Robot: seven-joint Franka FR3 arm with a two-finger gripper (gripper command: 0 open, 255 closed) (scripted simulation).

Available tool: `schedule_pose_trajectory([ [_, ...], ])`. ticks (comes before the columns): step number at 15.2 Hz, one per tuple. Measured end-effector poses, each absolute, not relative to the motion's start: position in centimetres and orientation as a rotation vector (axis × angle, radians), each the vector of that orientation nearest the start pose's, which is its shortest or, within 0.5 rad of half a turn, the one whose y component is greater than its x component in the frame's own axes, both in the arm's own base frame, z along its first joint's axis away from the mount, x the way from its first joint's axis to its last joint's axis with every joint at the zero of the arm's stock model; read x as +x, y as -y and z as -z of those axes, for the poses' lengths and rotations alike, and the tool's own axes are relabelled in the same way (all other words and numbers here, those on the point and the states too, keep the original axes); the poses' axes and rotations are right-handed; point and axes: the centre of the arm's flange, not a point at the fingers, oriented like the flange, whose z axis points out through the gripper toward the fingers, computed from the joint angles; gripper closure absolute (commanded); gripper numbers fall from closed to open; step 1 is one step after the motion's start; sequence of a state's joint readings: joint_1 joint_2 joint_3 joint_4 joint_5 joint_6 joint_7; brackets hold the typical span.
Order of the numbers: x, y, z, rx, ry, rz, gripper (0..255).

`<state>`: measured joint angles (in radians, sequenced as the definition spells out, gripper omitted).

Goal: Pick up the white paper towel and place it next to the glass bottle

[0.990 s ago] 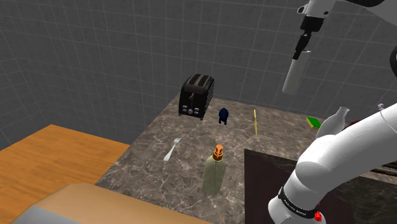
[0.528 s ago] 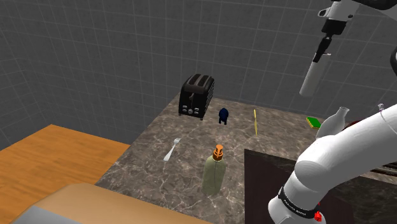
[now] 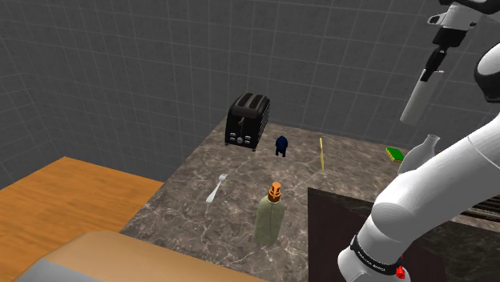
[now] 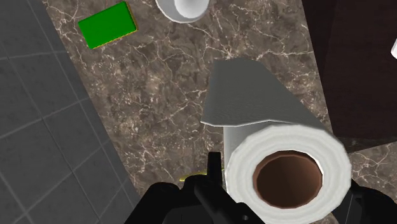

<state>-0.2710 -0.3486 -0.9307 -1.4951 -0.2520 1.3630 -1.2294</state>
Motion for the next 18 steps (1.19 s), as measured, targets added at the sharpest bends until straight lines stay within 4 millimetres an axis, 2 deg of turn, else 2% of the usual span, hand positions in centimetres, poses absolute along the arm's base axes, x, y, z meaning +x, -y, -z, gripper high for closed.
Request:
schedule_pose_trajectory([
  [6,3.3,48.1,-70.5,-3.196,-0.022,0.089,255],
  [18,3.3,48.0,-64.1,-3.196,-0.022,0.089,255],
])
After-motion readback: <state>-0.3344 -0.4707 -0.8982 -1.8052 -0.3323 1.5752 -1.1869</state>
